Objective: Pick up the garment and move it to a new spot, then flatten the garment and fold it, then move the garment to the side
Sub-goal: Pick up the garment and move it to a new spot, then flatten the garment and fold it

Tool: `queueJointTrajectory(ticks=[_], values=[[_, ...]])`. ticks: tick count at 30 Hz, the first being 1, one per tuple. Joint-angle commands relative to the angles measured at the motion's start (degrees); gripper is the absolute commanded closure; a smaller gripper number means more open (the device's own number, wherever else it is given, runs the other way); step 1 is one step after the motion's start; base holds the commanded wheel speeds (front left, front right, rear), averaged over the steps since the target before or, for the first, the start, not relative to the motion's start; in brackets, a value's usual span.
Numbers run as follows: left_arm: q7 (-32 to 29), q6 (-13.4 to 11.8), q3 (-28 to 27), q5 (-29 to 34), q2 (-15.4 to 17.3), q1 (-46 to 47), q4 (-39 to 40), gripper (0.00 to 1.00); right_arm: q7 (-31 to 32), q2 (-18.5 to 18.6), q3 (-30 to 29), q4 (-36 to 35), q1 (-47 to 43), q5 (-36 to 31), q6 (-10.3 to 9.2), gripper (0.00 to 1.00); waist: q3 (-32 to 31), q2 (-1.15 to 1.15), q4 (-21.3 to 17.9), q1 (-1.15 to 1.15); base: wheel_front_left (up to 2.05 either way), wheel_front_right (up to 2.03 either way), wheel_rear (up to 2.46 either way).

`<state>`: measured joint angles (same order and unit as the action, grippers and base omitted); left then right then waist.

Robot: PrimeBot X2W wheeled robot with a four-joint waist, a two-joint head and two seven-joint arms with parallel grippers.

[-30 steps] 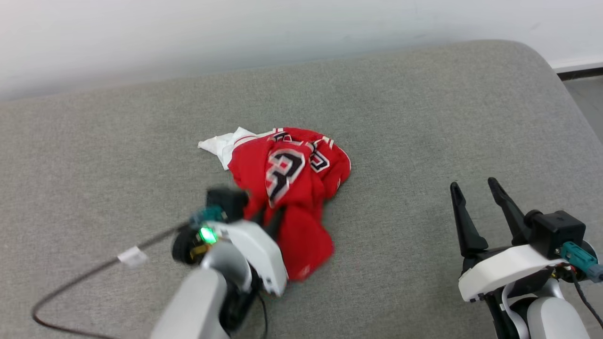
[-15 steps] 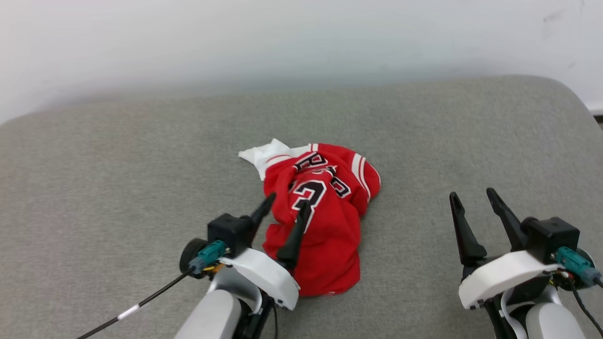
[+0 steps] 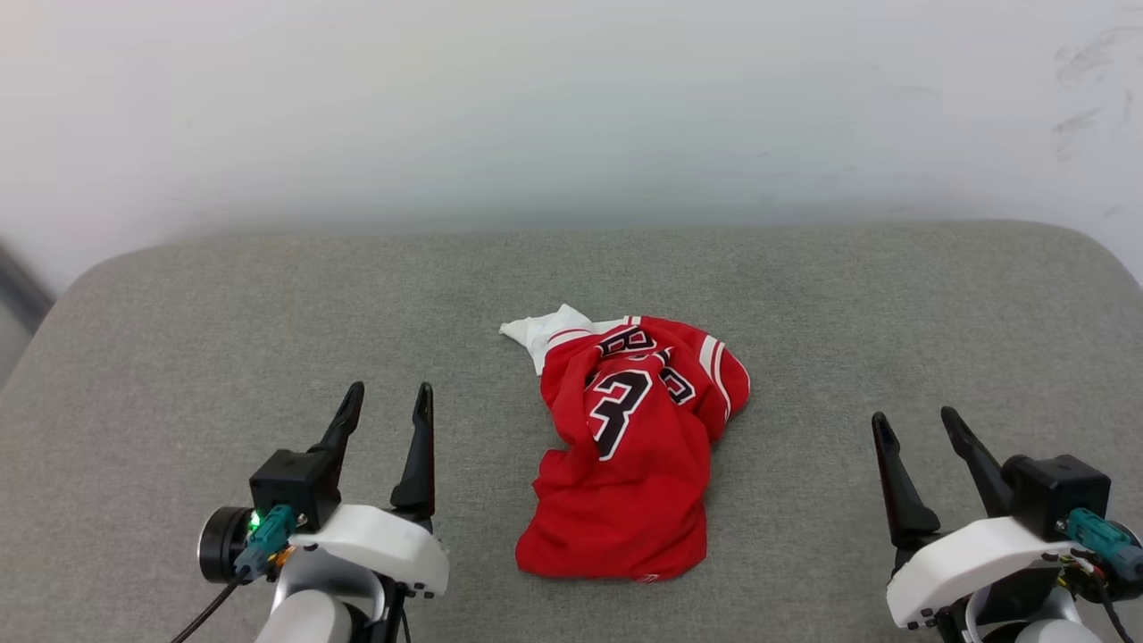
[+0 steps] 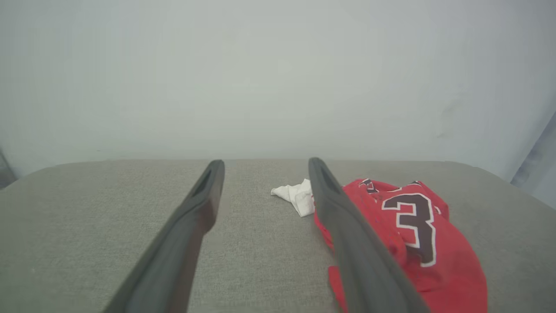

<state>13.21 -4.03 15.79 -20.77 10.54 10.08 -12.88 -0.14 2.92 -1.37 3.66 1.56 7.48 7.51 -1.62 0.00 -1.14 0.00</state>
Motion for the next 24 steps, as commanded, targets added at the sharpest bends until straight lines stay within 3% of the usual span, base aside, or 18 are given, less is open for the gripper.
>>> queueJointTrajectory(ticks=[1,15,20,24], values=[[-0.08,-0.19,-0.22,-0.20,0.18,-0.87,0.52,0.00,0.01,-0.06,0.01,-0.40,-0.74,-0.07,-0.04,0.00,-0.20,0.00,-0.27,0.00,0.00,0.00,0.00],[-2.50,-1.91,-0.53,-1.22,1.53,-3.95,3.43,0.00,0.82,-0.05,0.73,-2.21,-2.37,0.64,-0.04,0.00,-0.22,0.00,-1.55,0.00,0.00,0.00,0.00],[-5.66,0.04,0.03,-2.68,1.74,0.20,3.09,0.00,0.98,-0.06,1.13,-2.71,-0.97,0.59,-0.04,0.00,1.24,0.00,-1.36,0.00,0.00,0.00,0.00],[-13.20,3.96,1.90,-5.15,1.66,7.55,1.17,0.00,0.92,-0.06,1.90,-3.15,0.57,0.19,-0.04,0.00,3.77,0.00,-1.60,0.00,0.00,0.00,0.00]])
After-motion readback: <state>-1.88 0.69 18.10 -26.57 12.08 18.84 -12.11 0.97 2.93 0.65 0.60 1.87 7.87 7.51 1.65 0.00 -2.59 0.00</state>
